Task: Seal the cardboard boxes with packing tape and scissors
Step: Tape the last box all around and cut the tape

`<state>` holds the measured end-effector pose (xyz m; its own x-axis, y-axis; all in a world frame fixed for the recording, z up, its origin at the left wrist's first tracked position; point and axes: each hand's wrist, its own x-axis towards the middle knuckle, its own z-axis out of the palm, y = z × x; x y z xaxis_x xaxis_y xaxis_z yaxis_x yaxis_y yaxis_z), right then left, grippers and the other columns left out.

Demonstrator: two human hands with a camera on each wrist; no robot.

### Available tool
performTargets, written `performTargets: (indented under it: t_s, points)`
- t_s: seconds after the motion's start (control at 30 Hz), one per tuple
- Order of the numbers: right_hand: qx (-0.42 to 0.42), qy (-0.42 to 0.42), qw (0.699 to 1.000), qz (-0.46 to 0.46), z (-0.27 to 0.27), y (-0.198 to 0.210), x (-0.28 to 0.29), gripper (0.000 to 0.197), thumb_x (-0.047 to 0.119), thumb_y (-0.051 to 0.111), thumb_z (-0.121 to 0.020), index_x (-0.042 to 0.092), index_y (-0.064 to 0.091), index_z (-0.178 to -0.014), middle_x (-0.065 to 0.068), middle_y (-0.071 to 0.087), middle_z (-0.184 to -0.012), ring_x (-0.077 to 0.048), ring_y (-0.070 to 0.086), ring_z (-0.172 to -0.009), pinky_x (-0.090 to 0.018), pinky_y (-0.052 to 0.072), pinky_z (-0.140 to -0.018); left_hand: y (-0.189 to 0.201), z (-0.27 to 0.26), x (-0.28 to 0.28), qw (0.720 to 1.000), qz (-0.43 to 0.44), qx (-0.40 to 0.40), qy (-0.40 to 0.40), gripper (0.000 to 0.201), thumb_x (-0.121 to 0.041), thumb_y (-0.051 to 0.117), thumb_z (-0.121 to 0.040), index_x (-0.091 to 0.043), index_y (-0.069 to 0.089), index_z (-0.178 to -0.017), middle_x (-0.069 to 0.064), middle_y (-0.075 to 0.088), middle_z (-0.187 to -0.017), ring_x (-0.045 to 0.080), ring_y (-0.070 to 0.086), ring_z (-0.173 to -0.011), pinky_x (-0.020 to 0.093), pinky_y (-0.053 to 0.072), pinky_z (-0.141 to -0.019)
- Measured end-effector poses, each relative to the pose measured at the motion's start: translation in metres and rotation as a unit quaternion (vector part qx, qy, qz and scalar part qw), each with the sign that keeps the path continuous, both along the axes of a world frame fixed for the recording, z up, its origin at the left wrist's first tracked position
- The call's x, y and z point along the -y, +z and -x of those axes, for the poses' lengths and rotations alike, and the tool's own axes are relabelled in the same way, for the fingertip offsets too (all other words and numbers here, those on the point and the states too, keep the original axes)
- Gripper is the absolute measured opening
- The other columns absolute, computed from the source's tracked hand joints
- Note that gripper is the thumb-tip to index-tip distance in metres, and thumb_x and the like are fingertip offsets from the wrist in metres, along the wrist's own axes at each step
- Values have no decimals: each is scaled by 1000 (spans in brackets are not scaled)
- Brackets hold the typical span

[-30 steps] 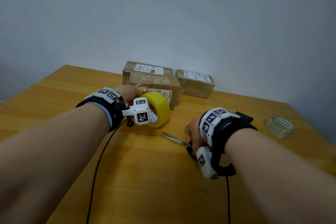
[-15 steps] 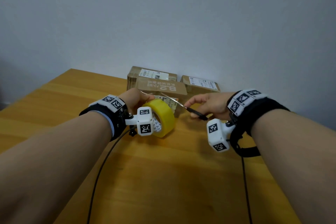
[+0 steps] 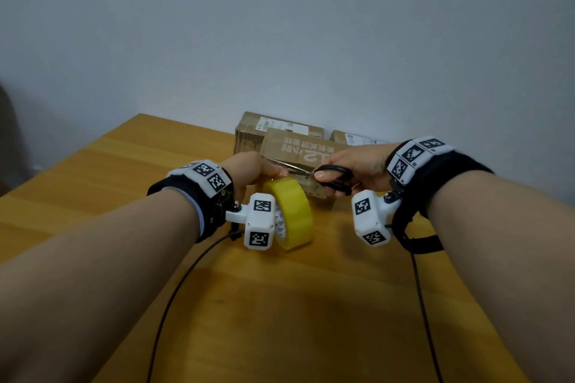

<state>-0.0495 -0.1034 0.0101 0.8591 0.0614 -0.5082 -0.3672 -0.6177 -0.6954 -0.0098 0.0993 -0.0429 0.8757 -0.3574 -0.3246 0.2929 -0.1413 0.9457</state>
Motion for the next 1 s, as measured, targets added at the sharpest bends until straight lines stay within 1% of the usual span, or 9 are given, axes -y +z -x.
performTargets:
  t_s: [0.17, 0.27, 0.33, 0.4, 0.5, 0.67, 0.8, 0.9, 1.0]
  points:
    - [-9, 22, 999, -38, -12, -3, -9, 11, 22, 62, -94, 11, 59, -91, -5, 58, -75, -8, 56, -52, -15, 42, -42, -10, -16, 0, 997, -33, -33, -58, 54, -29, 83, -59, -3, 70, -105, 15, 68, -114, 34, 62, -108, 50, 46, -100]
    - [-7, 7, 999, -40, -13, -3, -5, 21, 19, 63, -92, 9, 59, -109, -7, 60, -80, -9, 56, -53, -15, 43, -41, -11, -20, -3, 994, -30, -66, -86, 16, -23, 75, -70, -12, 79, -80, 18, 67, -115, 36, 59, -113, 56, 40, -103]
    - [-10, 0, 998, -55, -14, -5, -2, 29, 17, 65, -89, 7, 60, -116, -8, 61, -78, -9, 58, -51, -15, 44, -41, -8, -18, -3, 995, -21, -68, -76, 10, -17, 71, -77, -10, 78, -74, 18, 67, -107, 33, 59, -103, 56, 40, -103]
    - [-15, -10, 997, -72, -16, -7, 1, 33, 13, 69, -83, 4, 63, -115, -9, 63, -76, -11, 60, -51, -17, 47, -43, -8, -19, -3, 994, -27, -70, -75, 20, -16, 73, -75, -4, 76, -91, 18, 65, -102, 34, 58, -100, 58, 40, -102]
    - [-11, -9, 997, -70, -19, -10, 6, 31, 10, 74, -71, 7, 69, -102, -12, 64, -74, -15, 59, -53, -22, 52, -50, -10, -21, -3, 994, -29, -75, -74, 63, -19, 79, -61, 5, 64, -117, 18, 61, -105, 35, 56, -100, 59, 39, -102]
    - [-4, 9, 999, -37, -15, -7, 8, 26, 0, 71, -83, 9, 68, -107, -13, 66, -77, -16, 60, -56, -22, 52, -49, -7, -16, -4, 990, 15, -110, -84, 33, -13, 63, -82, -3, 67, -113, 15, 62, -110, 32, 58, -94, 51, 44, -99]
    - [-55, 32, 998, 15, -10, -10, 10, 49, 19, 80, -64, 13, 69, -111, -13, 67, -96, -21, 64, -79, -30, 55, -79, -3, -8, -4, 991, -12, -67, -114, 19, -17, 60, -92, -9, 72, -105, 11, 68, -107, 27, 61, -88, 38, 54, -76]
    - [-52, 31, 996, 72, -4, -13, 5, 58, 30, 84, -61, 11, 69, -115, -7, 66, -94, -20, 59, -88, -37, 49, -95, -1, -3, -8, 991, -25, -25, -126, 16, -18, 58, -94, -12, 72, -100, 11, 69, -106, 27, 64, -94, 41, 52, -84]
    - [-49, 29, 985, 163, 6, -20, 4, 40, 23, 86, -71, 13, 71, -107, -6, 69, -89, -20, 61, -82, -39, 54, -83, 0, 1, -13, 989, -57, 23, -136, 20, -18, 54, -96, -22, 74, -98, 5, 70, -113, 23, 62, -108, 44, 48, -99]
